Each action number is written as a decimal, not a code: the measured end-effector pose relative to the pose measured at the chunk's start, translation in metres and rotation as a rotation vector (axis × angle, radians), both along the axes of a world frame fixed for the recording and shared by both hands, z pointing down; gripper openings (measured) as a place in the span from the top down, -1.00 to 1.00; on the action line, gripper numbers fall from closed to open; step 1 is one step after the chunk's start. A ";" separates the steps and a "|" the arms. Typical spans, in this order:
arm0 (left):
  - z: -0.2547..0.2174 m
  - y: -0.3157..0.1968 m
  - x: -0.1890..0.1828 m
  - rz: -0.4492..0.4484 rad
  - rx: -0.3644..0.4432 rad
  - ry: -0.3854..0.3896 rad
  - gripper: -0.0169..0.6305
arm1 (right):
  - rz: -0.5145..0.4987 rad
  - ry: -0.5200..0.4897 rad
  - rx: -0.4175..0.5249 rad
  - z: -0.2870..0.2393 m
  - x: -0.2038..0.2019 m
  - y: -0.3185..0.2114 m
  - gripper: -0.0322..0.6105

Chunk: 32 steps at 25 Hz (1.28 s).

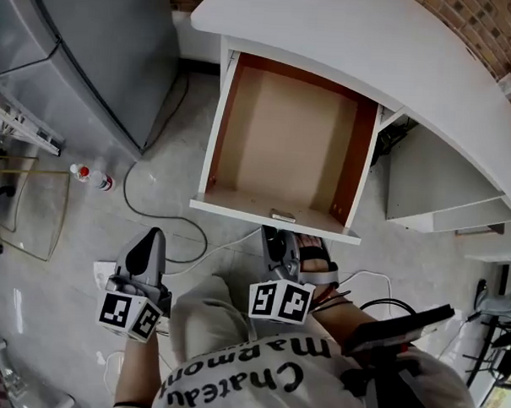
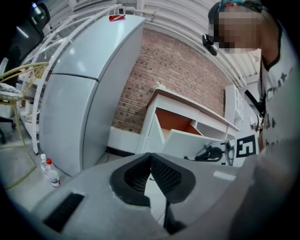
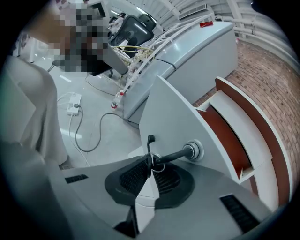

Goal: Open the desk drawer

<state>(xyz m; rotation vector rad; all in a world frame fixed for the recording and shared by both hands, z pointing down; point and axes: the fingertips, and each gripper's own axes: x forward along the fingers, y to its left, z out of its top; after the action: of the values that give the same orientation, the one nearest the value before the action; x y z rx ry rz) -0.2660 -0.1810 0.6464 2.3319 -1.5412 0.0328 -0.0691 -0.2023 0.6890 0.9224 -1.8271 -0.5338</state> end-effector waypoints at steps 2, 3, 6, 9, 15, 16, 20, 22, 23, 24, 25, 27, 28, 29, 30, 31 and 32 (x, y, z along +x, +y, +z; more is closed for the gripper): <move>-0.004 0.004 0.002 0.049 -0.035 -0.038 0.90 | 0.011 0.003 -0.009 -0.001 0.000 0.000 0.80; -0.007 0.005 0.002 0.064 -0.044 -0.053 0.90 | 0.013 0.007 -0.008 -0.001 0.001 -0.001 0.80; -0.022 0.008 0.000 0.080 -0.059 -0.059 0.90 | 0.022 0.033 -0.021 0.000 0.002 -0.002 0.80; -0.038 0.017 -0.002 0.073 -0.074 -0.047 0.90 | 0.022 0.047 -0.036 0.000 0.004 -0.002 0.80; -0.076 0.041 -0.006 0.003 -0.103 0.008 0.90 | -0.029 0.090 0.068 0.002 0.011 0.001 0.80; -0.081 0.046 -0.007 -0.006 -0.110 0.010 0.90 | -0.032 0.097 0.075 0.004 0.013 0.001 0.80; -0.091 0.068 -0.012 -0.034 -0.151 -0.003 0.90 | -0.028 0.101 0.032 0.009 0.014 0.002 0.79; -0.098 0.076 -0.016 -0.060 -0.164 -0.001 0.90 | -0.027 0.111 0.005 0.010 0.015 0.004 0.79; -0.103 0.078 -0.017 -0.072 -0.165 0.005 0.90 | -0.026 0.120 -0.008 0.011 0.016 0.006 0.79; -0.109 0.079 -0.017 -0.080 -0.165 0.010 0.90 | -0.025 0.129 -0.023 0.012 0.016 0.007 0.78; -0.114 0.079 -0.017 -0.083 -0.166 0.012 0.90 | -0.024 0.137 -0.043 0.013 0.016 0.010 0.74; -0.124 0.079 -0.012 -0.073 -0.168 0.009 0.90 | -0.019 0.149 -0.080 0.013 0.016 0.013 0.65; -0.129 0.078 -0.009 -0.064 -0.169 0.006 0.90 | -0.015 0.153 -0.094 0.012 0.016 0.013 0.62; -0.133 0.077 -0.005 -0.054 -0.171 0.003 0.90 | -0.013 0.155 -0.105 0.011 0.016 0.014 0.59; -0.137 0.077 -0.002 -0.044 -0.174 0.000 0.90 | -0.012 0.155 -0.117 0.010 0.017 0.015 0.57; -0.141 0.076 0.001 -0.037 -0.179 -0.003 0.90 | -0.011 0.152 -0.132 0.009 0.017 0.017 0.54; -0.146 0.075 0.003 -0.033 -0.182 -0.004 0.90 | -0.007 0.143 -0.151 0.007 0.017 0.019 0.50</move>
<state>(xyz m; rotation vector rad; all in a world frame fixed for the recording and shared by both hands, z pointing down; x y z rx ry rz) -0.2630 -0.1059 0.5008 2.1654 -1.5112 0.1633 -0.0516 -0.1836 0.6962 0.7566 -1.7165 -0.4477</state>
